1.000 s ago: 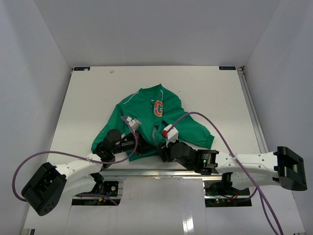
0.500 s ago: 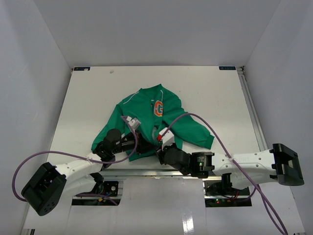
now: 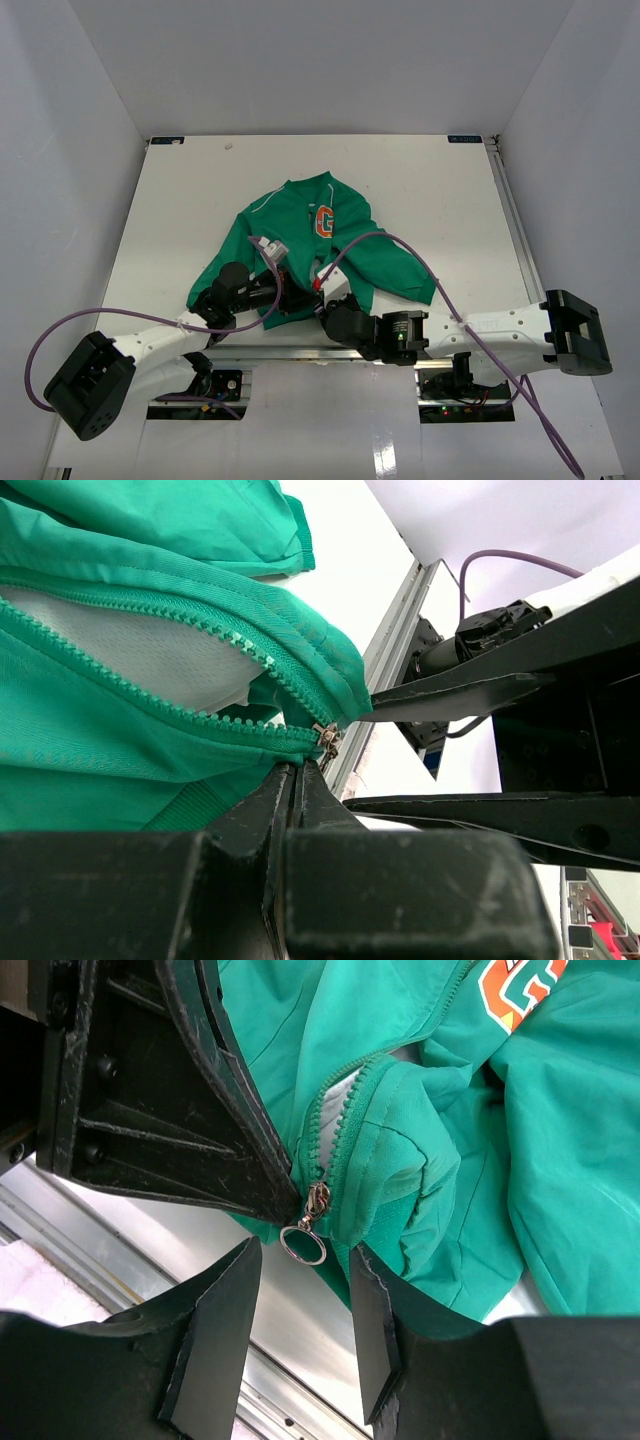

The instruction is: Zip up the jacket

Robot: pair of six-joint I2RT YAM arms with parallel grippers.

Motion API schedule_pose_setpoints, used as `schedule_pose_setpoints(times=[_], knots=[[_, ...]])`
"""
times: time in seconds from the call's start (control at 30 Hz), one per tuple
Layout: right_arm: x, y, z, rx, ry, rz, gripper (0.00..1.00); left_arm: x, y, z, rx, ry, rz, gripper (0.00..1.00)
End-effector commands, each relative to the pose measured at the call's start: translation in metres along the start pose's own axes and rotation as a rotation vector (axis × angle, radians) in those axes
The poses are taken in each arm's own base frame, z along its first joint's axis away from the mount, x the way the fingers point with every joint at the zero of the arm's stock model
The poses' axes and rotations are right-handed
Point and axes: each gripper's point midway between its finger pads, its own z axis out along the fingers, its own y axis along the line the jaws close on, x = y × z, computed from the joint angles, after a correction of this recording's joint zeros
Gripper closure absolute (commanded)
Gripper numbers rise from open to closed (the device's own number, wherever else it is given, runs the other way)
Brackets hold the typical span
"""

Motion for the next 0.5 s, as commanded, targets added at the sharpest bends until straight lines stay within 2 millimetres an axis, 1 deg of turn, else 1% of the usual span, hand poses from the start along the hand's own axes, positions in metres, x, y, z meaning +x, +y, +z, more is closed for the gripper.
schedule_pose_setpoints(times=[0.0,0.27,0.47], knots=[[-0.0227,0.0066,0.0016,0.018,-0.042,0.029,0.55,-0.0194,-0.0134,0.0018,0.033,-0.039,0.022,1.0],[-0.0217,0.0077,0.0015,0.02,-0.038,0.024,0.55,-0.0212,-0.0151,0.0014,0.036,-0.041,0.024,1.0],[-0.0203,0.0022,-0.0066,0.03,-0.054,0.039,0.55,-0.0209,-0.0146,0.0009,0.03,-0.039,0.024,1.0]])
